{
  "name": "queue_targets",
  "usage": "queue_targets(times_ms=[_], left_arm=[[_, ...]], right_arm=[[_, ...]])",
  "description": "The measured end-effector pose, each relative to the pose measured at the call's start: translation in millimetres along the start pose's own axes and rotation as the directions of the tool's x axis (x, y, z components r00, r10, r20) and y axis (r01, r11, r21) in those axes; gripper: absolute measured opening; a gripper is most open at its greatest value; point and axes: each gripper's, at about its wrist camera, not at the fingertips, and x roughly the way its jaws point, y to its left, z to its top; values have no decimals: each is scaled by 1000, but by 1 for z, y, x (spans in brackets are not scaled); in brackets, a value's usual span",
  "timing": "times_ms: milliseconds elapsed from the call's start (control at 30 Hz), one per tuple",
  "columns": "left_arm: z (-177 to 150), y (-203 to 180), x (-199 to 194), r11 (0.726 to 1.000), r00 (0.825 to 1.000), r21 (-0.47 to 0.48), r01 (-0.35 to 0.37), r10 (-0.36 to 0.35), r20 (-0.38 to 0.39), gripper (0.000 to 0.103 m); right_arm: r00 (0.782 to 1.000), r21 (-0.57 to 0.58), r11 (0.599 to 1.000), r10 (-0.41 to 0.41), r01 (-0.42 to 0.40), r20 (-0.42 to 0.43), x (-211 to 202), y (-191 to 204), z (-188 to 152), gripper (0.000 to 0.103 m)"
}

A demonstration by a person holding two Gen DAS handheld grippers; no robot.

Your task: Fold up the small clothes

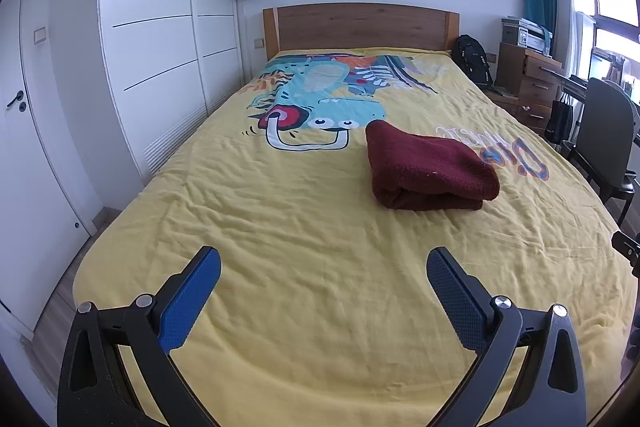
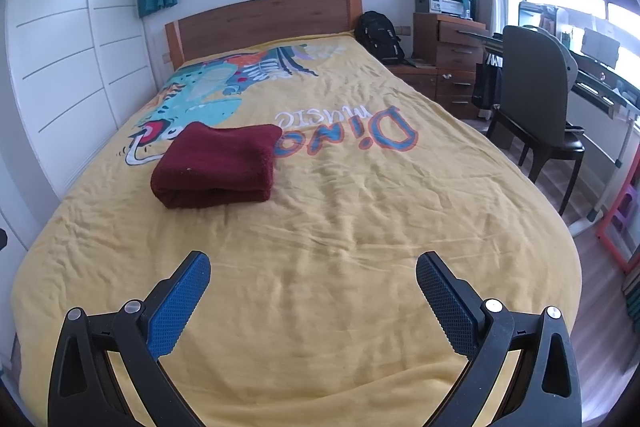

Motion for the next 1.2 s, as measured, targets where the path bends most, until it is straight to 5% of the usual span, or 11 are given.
queue_targets(times_ms=[1200], left_arm=[[-10,5,8,1000,1000,-16,2,-2,-27,102]], right_arm=[[1000,13,1000,-9,9,-14,3,-7,-8,103]])
